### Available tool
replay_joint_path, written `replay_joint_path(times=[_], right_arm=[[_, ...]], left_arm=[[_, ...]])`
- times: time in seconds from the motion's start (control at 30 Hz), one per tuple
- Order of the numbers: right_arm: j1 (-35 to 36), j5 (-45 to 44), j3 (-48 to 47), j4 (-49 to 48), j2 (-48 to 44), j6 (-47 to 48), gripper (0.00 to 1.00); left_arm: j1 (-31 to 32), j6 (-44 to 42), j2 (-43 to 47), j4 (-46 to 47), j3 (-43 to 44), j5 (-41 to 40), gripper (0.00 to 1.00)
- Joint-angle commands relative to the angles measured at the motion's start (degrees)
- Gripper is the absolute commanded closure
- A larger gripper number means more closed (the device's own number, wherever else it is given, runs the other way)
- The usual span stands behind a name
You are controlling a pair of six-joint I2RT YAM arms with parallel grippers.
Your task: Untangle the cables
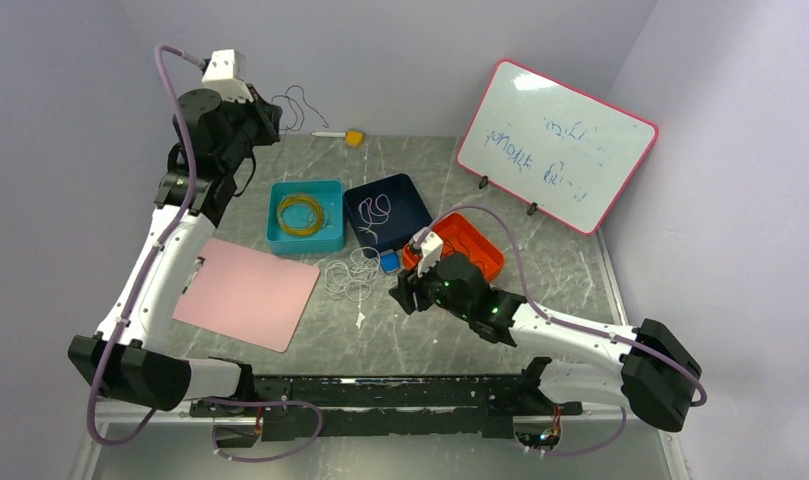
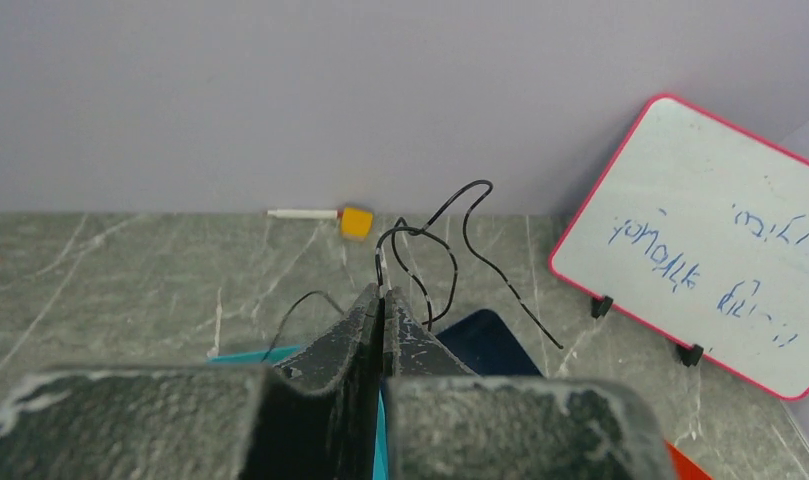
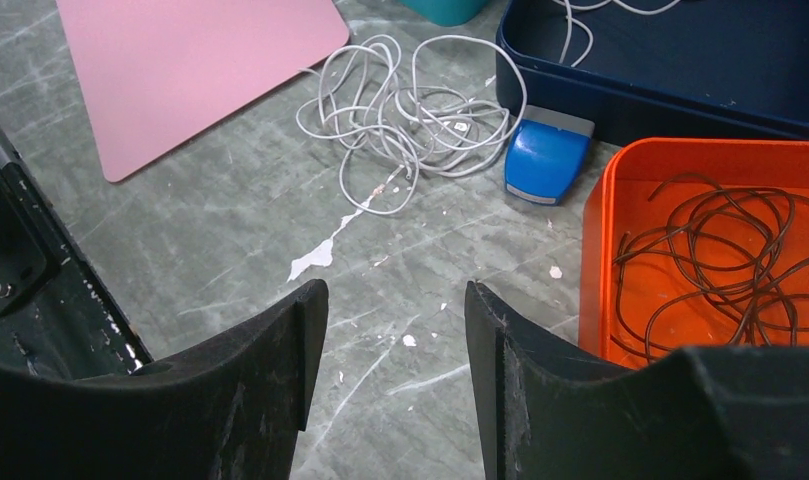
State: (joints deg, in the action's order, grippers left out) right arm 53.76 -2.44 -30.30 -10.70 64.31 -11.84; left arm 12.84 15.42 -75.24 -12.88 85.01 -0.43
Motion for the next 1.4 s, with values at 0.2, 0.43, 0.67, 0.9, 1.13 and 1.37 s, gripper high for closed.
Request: replay_joint_path(times=[0.2, 0.43, 0.67, 0.9, 1.13, 1.37], right_arm=[[0.1, -1.8, 0.6, 1.4, -2.9, -0.8, 0.44], [0.1, -3.1, -0.1, 2.3, -4.7, -0.8, 0.42], [0.1, -4.4, -1.0, 2.4, -4.4, -0.1, 0.4], [0.2, -4.2, -1.2, 2.3, -3.5, 0.4, 0.4], [0.2, -4.5, -1.0, 2.4, -3.6, 0.4, 0.4], [0.2, -4.3, -1.0, 2.3, -3.2, -0.1, 0.39]], left_arm=[[-1.8, 2.3, 0.6, 4.5, -5.1, 4.1, 0.93], [-2.0, 2.6, -0.3, 4.5, -6.7, 4.8, 0.93], [-2.3, 2.9, -1.7, 4.6, -9.5, 5.4, 0.93], [-2.6, 3.4, -4.0, 5.0, -12.3, 6.5, 0.93], [-2.7, 3.2, -7.4, 4.9, -14.4, 6.9, 0.93], [-2.7, 2.6, -10.9, 1.0, -15.6, 1.6, 0.93]])
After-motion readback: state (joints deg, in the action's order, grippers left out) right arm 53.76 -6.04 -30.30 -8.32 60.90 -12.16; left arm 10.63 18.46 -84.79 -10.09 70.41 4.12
